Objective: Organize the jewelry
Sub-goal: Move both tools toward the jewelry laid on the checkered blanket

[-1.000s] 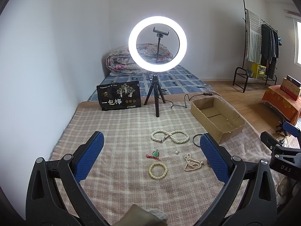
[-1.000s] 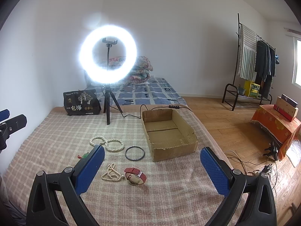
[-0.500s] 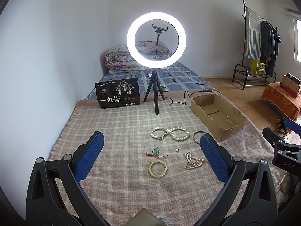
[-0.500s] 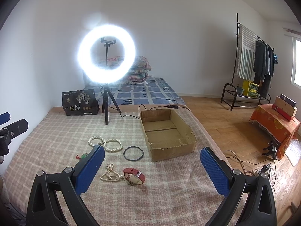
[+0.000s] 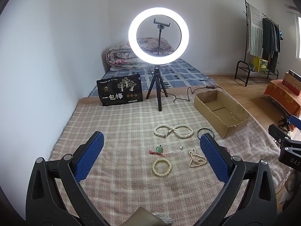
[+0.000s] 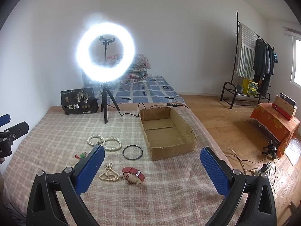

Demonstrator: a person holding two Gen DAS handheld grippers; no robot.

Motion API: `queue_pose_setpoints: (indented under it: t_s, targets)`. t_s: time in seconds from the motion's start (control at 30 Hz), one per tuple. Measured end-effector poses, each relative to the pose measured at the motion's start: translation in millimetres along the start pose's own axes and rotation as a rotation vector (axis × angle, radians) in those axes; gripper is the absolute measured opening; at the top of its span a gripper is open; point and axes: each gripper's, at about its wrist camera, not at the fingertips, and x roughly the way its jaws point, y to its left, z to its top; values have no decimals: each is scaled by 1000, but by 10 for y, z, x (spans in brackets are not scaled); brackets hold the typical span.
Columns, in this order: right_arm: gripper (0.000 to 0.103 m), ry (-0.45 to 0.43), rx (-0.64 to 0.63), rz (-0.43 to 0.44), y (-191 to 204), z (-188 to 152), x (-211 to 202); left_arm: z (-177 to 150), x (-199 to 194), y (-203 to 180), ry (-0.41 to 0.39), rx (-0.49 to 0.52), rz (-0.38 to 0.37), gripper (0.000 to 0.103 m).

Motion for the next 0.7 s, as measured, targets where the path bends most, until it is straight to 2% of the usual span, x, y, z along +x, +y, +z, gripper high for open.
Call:
queue_pose_setpoints:
  t_s: [0.7]
  targets:
    - [103,16,-4,0,-6,-23,49,-46,102,47,18,3,12,103]
